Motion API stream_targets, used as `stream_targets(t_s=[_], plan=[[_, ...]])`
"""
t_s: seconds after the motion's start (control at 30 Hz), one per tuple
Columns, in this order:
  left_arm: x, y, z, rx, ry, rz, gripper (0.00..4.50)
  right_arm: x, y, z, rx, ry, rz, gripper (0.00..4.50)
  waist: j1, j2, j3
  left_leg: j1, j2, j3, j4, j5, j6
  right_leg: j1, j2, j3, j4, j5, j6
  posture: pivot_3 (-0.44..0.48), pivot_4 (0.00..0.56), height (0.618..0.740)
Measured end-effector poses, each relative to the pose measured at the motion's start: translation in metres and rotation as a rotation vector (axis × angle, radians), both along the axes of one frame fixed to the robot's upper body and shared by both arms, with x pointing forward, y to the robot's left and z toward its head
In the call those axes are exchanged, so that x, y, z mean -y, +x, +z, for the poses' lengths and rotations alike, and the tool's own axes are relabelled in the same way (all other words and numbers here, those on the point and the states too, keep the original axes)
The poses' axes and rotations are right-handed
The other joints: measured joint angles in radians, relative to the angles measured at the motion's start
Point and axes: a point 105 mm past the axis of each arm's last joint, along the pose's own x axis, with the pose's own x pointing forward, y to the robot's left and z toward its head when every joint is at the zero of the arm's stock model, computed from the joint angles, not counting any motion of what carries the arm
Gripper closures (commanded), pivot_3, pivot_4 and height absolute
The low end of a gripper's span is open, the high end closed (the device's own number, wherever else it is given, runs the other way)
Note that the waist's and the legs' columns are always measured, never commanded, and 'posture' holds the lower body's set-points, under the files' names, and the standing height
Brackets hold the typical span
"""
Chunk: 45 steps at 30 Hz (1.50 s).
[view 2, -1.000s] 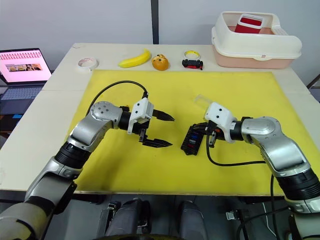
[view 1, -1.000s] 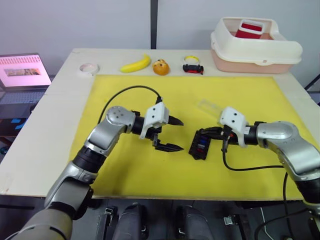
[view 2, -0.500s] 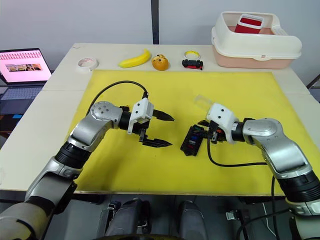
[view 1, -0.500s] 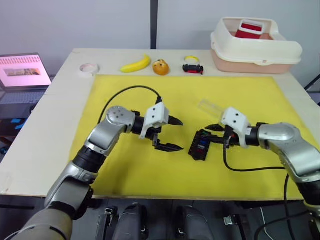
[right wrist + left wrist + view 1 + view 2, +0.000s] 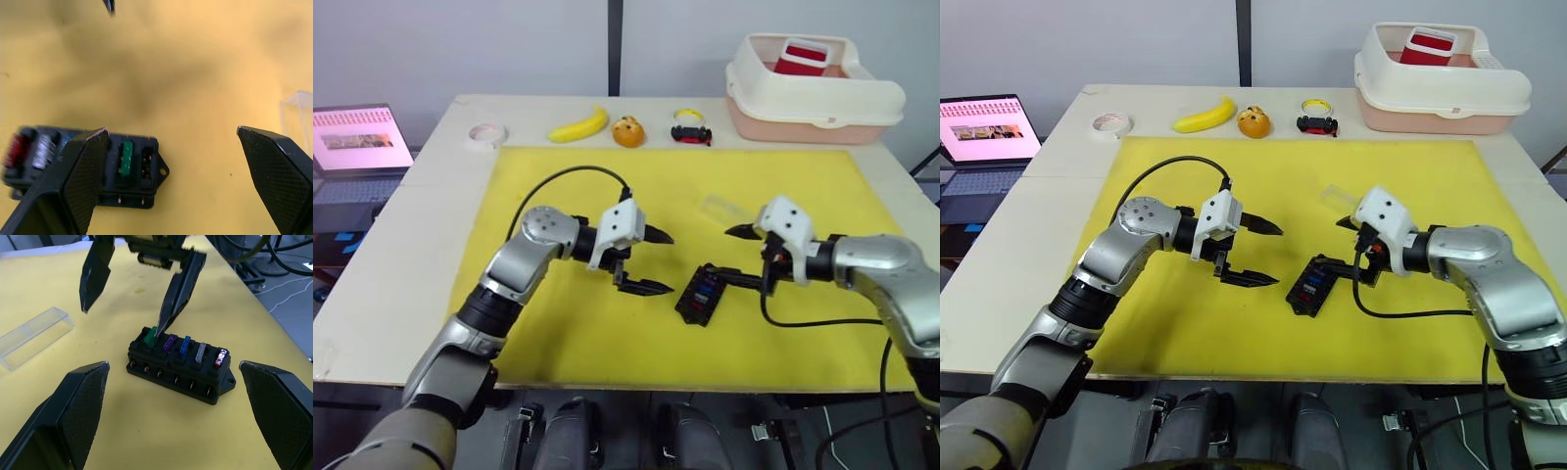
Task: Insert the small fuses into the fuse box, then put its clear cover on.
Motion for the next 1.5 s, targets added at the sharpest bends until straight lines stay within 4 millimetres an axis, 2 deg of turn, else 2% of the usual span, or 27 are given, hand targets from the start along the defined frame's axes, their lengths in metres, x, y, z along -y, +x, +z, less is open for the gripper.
stream_targets(t_s=[0.1, 0.17, 0.2, 0.3, 0.43, 0.47, 0.87, 1.5], plan=[[0.0, 0.0, 0.0, 0.001, -0.001, -0.002, 0.0, 0.001, -0.003, 0.01, 0.013, 0.051, -0.022, 0.04, 0.0, 0.0, 0.0, 0.0, 0.0, 0.0, 0.0, 0.0, 0.0, 0.0, 0.0, 0.0, 0.0, 0.0, 0.0, 0.0, 0.15, 0.74], [0.0, 0.0, 0.0, 0.002, -0.002, -0.002, 0.0, 0.0, -0.003, 0.006, 0.012, 0.093, -0.044, 0.6, 0.0, 0.0, 0.0, 0.0, 0.0, 0.0, 0.0, 0.0, 0.0, 0.0, 0.0, 0.0, 0.0, 0.0, 0.0, 0.0, 0.15, 0.74], [0.0, 0.0, 0.0, 0.003, -0.002, -0.003, 0.0, 0.0, -0.005, -0.001, -0.004, 0.116, -0.059, 0.93, 0.001, 0.0, 0.0, 0.0, 0.0, 0.0, 0.0, 0.0, 0.0, 0.0, 0.0, 0.0, 0.0, 0.0, 0.0, 0.0, 0.15, 0.74], [0.0, -0.001, 0.0, 0.006, -0.007, -0.006, 0.0, -0.003, -0.009, -0.018, -0.047, 0.165, -0.077, 2.35, 0.0, 0.0, 0.0, 0.0, 0.0, 0.0, 0.0, 0.0, 0.0, 0.0, 0.0, 0.0, 0.0, 0.0, 0.0, 0.0, 0.15, 0.74], [0.002, -0.002, 0.0, 0.009, -0.013, -0.013, 0.0, -0.003, -0.006, -0.02, -0.036, 0.231, -0.125, 4.27, 0.0, 0.0, 0.0, 0.0, 0.0, 0.0, 0.0, 0.0, 0.0, 0.0, 0.0, 0.0, 0.001, 0.0, 0.0, 0.0, 0.15, 0.74], [0.003, -0.002, 0.0, 0.011, -0.013, -0.013, 0.0, -0.005, -0.006, -0.022, -0.044, 0.249, -0.131, 4.44, 0.0, 0.0, 0.0, 0.0, 0.0, 0.0, 0.0, 0.0, 0.0, 0.0, 0.0, 0.0, 0.001, 0.0, 0.0, 0.0, 0.15, 0.74], [0.002, -0.001, -0.001, 0.011, -0.009, -0.011, 0.0, -0.004, -0.008, -0.036, -0.086, 0.27, -0.171, 4.44, 0.0, 0.0, 0.0, 0.0, 0.0, 0.0, 0.0, 0.0, 0.0, 0.0, 0.0, 0.0, 0.001, 0.0, 0.0, 0.0, 0.15, 0.74], [0.002, 0.001, -0.004, 0.002, -0.001, 0.0, 0.0, -0.01, -0.017, -0.043, -0.117, 0.257, -0.166, 4.44, 0.0, 0.0, 0.0, 0.0, 0.0, 0.0, 0.001, -0.001, 0.001, 0.0, 0.0, 0.0, 0.001, 0.0, 0.0, 0.0, 0.15, 0.74]])
